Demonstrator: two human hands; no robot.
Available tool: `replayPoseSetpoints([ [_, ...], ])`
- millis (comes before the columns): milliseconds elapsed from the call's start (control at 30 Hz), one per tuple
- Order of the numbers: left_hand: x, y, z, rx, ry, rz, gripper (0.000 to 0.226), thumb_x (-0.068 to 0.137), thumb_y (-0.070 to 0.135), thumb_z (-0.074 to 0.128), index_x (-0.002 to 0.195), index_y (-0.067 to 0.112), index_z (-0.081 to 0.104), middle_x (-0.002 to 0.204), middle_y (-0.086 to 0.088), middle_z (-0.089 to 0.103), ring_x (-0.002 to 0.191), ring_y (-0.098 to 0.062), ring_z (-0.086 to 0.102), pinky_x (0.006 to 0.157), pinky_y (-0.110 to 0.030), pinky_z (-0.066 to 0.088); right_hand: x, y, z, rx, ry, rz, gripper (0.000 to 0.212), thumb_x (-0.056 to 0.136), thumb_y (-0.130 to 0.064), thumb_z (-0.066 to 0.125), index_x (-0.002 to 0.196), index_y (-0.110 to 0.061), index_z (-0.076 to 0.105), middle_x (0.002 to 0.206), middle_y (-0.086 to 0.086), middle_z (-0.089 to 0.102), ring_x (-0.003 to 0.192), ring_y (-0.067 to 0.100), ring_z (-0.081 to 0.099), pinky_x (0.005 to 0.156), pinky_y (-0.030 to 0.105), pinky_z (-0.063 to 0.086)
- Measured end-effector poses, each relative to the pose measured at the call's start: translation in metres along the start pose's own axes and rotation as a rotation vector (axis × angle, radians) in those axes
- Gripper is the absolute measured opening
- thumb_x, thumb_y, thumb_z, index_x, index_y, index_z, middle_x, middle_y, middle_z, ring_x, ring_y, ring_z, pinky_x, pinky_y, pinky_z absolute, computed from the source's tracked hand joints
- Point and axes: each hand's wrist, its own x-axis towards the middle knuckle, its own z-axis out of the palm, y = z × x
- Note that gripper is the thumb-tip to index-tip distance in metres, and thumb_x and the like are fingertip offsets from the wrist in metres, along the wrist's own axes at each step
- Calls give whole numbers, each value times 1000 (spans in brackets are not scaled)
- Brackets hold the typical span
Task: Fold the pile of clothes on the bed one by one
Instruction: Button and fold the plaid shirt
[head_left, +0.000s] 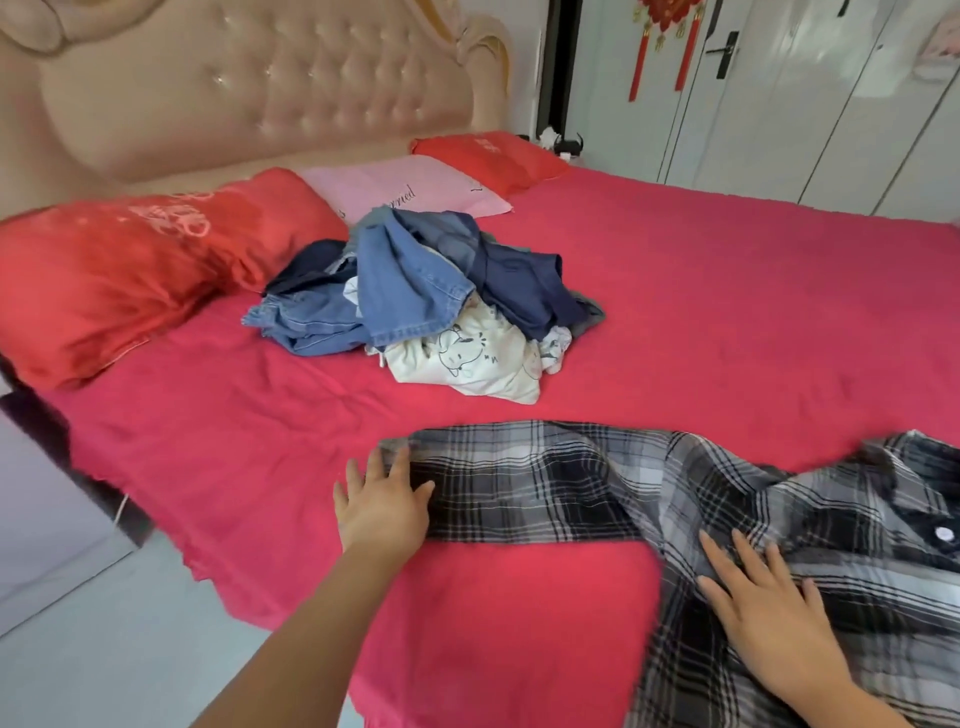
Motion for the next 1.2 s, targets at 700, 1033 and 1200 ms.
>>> replayPoseSetpoints([
  [700, -63, 186, -23, -958, -193, 495, 72, 84, 6, 62, 146, 20, 29, 146, 0, 36, 132, -9, 36, 101, -11, 25, -7, 9, -39, 673, 191, -20, 65, 86, -62, 24, 140, -30, 38, 149, -4, 35, 140, 17, 27, 114, 36, 21],
  [1033, -194, 311, 22, -748, -489, 976, 89, 83, 7, 58, 150, 24, 2, 152, 0, 28, 132, -20, 39, 105, -29, 36, -48, 111, -129, 1703, 69, 198, 32, 71, -42, 65, 86, -13, 65, 80, 7, 67, 75, 22, 64, 71, 34, 52],
  [1200, -207, 305, 41, -490, -214, 1167, 85, 85, 42, 61, 148, 32, 6, 155, 12, 8, 142, -12, 7, 116, -30, 5, -77, 171, -120, 1795, 186, 424, 23, 93, -15, 47, 100, 0, 62, 76, 14, 71, 61, 24, 68, 60, 37, 57],
])
